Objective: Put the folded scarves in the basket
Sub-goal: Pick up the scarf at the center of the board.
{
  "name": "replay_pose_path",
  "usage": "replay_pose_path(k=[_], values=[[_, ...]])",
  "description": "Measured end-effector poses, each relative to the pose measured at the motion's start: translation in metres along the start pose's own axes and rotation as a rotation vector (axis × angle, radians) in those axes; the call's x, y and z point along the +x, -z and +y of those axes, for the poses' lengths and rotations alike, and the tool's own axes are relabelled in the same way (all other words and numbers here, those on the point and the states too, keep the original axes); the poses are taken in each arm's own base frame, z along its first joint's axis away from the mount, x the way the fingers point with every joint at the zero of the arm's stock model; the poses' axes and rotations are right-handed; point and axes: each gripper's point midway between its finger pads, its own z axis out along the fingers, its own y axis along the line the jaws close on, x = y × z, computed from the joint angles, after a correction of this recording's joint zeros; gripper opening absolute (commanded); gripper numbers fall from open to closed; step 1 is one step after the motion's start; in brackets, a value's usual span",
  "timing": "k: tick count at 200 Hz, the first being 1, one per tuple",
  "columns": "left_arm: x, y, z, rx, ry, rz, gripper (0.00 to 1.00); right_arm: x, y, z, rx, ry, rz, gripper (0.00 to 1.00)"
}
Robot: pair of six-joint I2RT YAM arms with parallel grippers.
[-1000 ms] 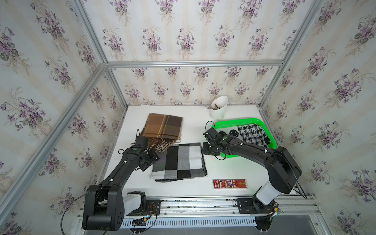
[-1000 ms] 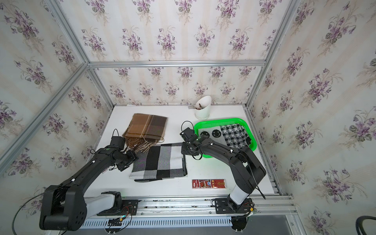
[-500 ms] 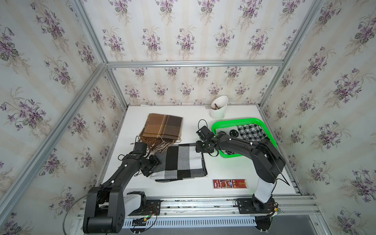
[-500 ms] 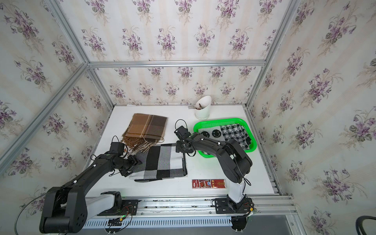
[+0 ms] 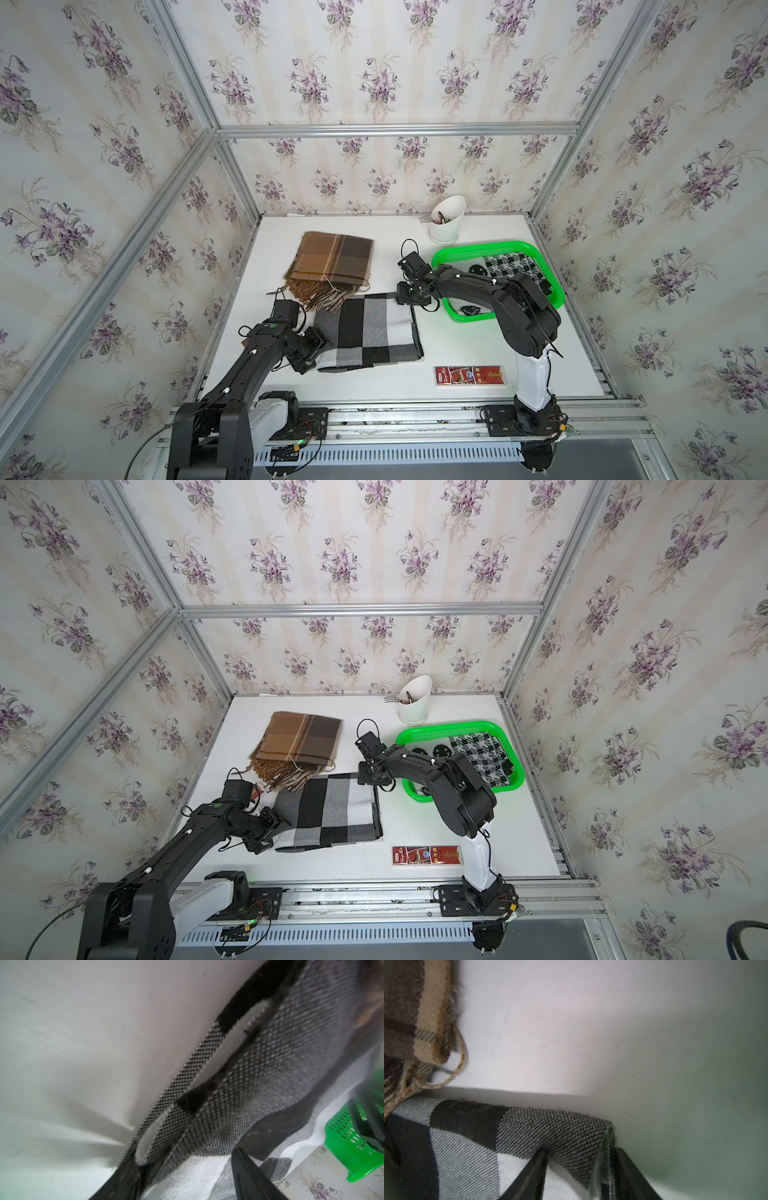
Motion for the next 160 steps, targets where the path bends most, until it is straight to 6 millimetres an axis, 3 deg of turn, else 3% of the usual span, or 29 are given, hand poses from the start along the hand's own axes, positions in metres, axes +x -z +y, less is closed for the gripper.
replay_pose_path(k=[23,38,97,129,142,160], values=[[0.008,-0.003,-0.003,0.018,-0.001,0.029,0.70,-0.001,-0.005,0.006,-0.040,-0.003,-0.005,0.19],[0.013,-0.005,-0.005,0.025,-0.007,0.047,0.69,0.000,-0.006,0.008,-0.052,-0.015,-0.008,0.00],[0.028,-0.010,-0.013,0.022,-0.031,0.075,0.71,0.001,-0.005,0.007,-0.064,-0.041,-0.024,0.00],[0.019,0.021,-0.015,-0.044,-0.078,-0.028,0.79,0.001,-0.003,0.006,-0.061,-0.043,-0.031,0.00],[0.019,0.032,-0.008,-0.069,-0.092,-0.071,0.79,0.002,-0.003,0.005,-0.056,-0.043,-0.029,0.00],[0.029,0.029,0.012,-0.112,-0.071,-0.055,0.80,0.002,-0.002,0.005,-0.053,-0.043,-0.026,0.00]])
